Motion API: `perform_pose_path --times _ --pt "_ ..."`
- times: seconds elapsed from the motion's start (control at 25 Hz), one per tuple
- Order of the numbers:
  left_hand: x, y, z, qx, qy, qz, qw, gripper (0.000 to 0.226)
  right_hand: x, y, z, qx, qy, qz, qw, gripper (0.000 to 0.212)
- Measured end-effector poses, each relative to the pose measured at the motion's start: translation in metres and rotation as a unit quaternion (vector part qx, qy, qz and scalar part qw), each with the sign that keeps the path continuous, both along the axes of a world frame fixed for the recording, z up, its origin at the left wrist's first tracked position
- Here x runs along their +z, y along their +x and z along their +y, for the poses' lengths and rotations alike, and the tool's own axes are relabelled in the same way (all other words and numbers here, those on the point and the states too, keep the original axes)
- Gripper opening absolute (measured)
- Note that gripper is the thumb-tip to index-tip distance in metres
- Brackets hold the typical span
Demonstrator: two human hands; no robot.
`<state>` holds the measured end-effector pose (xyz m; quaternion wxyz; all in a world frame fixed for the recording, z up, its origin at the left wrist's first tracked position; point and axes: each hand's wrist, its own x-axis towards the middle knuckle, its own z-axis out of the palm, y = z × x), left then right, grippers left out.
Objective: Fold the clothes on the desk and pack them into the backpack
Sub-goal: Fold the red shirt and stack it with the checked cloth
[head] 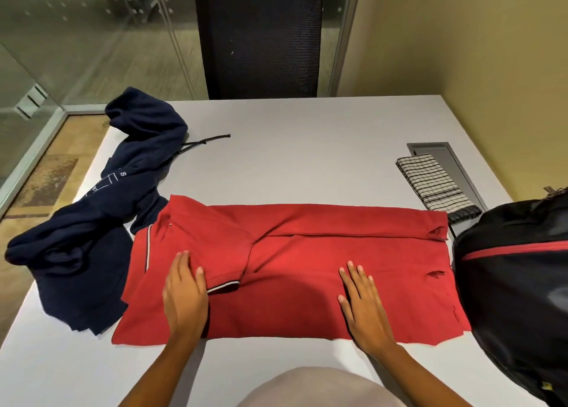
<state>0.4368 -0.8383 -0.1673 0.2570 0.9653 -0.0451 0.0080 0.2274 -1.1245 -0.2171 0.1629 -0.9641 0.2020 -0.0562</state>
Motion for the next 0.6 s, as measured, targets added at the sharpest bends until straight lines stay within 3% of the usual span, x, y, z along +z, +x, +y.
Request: perform_pose_path --times 0.12,0.4,0.6 --pt "0.016 0.016 -0.004 0.137 0.047 0.029 0.989 0.048 0.001 0.000 -0.002 0.007 0.004 -0.003 1.000 0.054" --pt "0.020 0.030 0.013 0.142 0.055 0.080 0.985 0.021 0.000 -0.001 -0.003 0.007 -0.002 0.005 1.000 0.055" --pt "0.021 0.026 0.029 0.138 -0.022 0.058 0.989 0.017 0.002 0.000 -0.002 0.006 -0.004 0.010 1.000 0.055"
